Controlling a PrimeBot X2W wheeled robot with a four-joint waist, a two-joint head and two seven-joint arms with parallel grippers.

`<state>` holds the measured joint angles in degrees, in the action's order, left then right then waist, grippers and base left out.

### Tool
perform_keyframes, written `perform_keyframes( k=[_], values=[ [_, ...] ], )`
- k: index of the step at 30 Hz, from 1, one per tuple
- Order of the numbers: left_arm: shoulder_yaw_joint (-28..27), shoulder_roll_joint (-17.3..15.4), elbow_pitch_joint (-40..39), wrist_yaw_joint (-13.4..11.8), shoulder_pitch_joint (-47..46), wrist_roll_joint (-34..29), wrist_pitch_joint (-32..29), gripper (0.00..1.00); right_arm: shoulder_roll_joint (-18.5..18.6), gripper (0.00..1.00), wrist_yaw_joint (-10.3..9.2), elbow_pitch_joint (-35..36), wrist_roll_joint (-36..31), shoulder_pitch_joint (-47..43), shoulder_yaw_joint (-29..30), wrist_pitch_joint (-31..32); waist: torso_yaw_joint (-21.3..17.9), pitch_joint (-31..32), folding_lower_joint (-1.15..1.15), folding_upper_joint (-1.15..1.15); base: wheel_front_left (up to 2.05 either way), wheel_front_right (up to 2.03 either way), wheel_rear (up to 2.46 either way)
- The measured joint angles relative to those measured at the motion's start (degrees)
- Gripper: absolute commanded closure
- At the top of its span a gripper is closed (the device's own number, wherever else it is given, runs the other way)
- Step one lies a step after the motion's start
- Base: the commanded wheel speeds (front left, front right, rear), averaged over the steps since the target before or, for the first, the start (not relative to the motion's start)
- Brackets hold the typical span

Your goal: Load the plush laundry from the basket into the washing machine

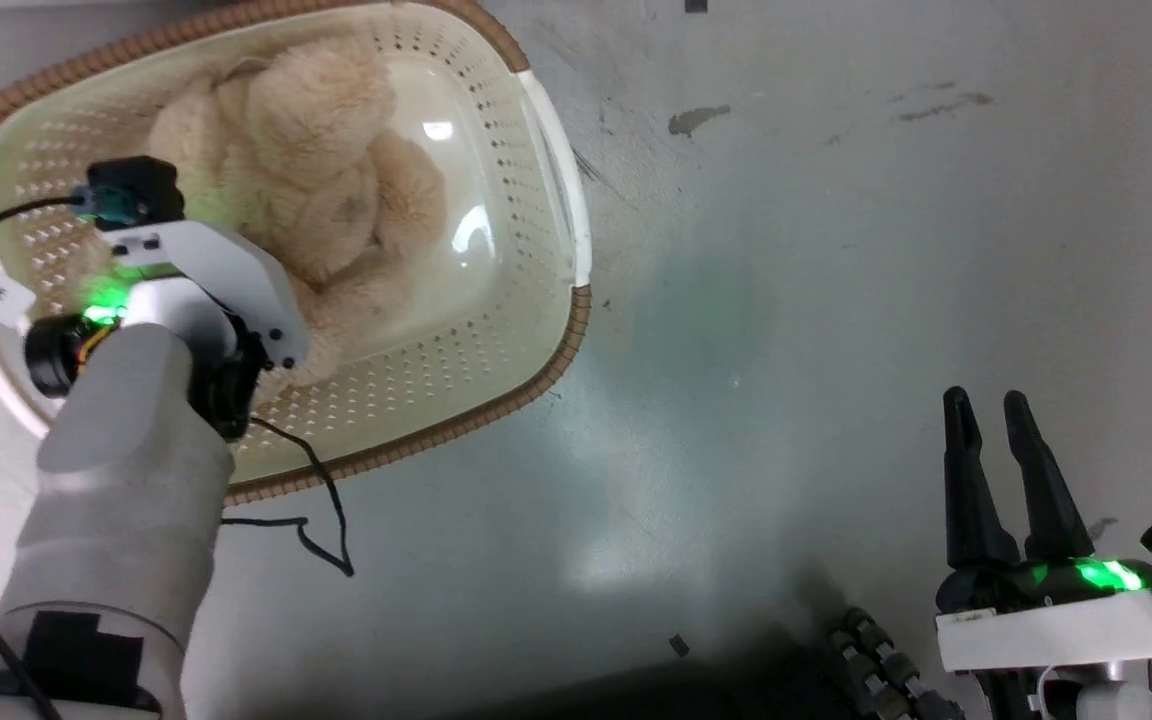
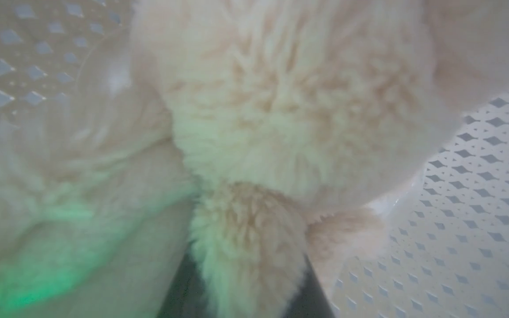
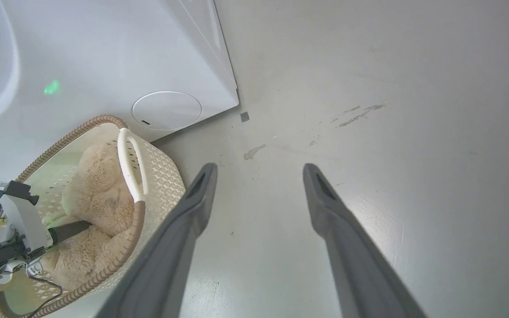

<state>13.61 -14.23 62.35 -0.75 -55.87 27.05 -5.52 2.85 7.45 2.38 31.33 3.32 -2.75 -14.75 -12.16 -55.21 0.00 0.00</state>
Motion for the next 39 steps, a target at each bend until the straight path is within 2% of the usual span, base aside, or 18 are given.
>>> perform_keyframes(
  k=[11, 22, 31, 39],
  values=[
    [1.13, 4.33, 2.55, 2.05, 3.95, 0.97, 2.15, 1.00, 0.00, 0.00, 0.00, -3.87, -0.96, 1.57, -0.01, 0.00, 2.45, 7.56, 0.00, 0.00, 0.00, 0.00, 0.00],
    [2.97, 8.18, 3.90, 4.31, 8.38, 1.92, 4.80, 1.00, 0.00, 0.00, -0.01, -9.20, -2.83, 1.76, 0.60, 0.00, 5.79, 19.98, 0.00, 0.00, 0.00, 0.00, 0.00],
    [4.75, 10.05, 4.55, 5.35, 12.35, 2.81, 5.67, 1.00, 0.00, 0.00, -0.01, -13.16, -4.08, -0.63, 1.93, 0.00, 8.39, 30.36, -0.01, 0.00, 0.00, 0.00, 0.00],
    [7.00, 10.80, 2.21, 5.30, 13.70, 2.32, 9.14, 1.00, 0.00, 0.00, -0.01, -14.91, -4.35, -3.59, 2.94, 0.00, 11.21, 38.96, -0.02, 0.00, 0.00, 0.00, 0.00]
  ],
)
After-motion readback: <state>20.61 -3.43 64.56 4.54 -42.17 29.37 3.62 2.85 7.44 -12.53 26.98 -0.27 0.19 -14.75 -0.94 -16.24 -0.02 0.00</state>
